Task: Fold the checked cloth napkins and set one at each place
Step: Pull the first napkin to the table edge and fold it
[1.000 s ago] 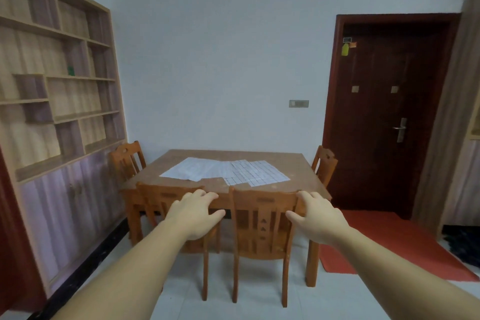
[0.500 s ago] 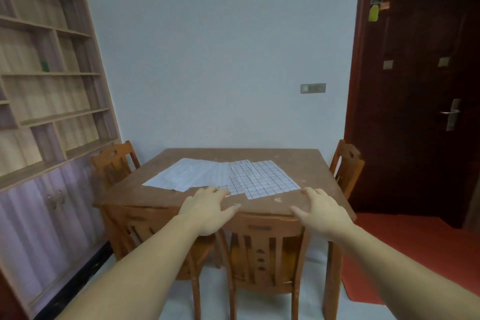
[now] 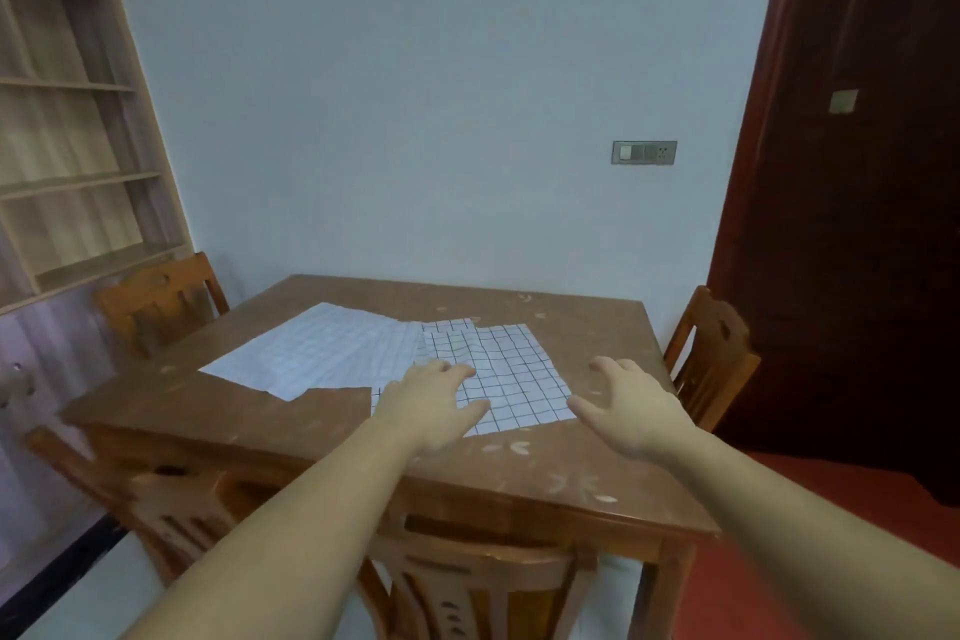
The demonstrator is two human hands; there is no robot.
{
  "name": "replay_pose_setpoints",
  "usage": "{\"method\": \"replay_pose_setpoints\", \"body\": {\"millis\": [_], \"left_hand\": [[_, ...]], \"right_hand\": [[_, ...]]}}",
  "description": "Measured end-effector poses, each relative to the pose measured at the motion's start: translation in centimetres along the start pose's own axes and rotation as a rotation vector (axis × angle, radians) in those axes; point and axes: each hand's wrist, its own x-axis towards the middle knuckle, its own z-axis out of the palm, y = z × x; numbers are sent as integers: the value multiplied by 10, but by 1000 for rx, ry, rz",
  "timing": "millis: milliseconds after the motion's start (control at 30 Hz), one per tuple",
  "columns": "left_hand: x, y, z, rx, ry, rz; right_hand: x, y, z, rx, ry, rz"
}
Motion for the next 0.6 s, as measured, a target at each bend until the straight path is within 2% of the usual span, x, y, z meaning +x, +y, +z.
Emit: {"method": "replay_pose_setpoints", "body": {"millis": [167,333,600], "left_hand": [[116,-16,45,-67,-26,-44],[211,-22,59,-105,-43,-86],[308,-26,81,-142,-36,-191]], "right_hand": [[110,29,32,-47,-79,8],[213,43,38,-118,-109,-38],[334,59,64,-118,-179,-147]]}}
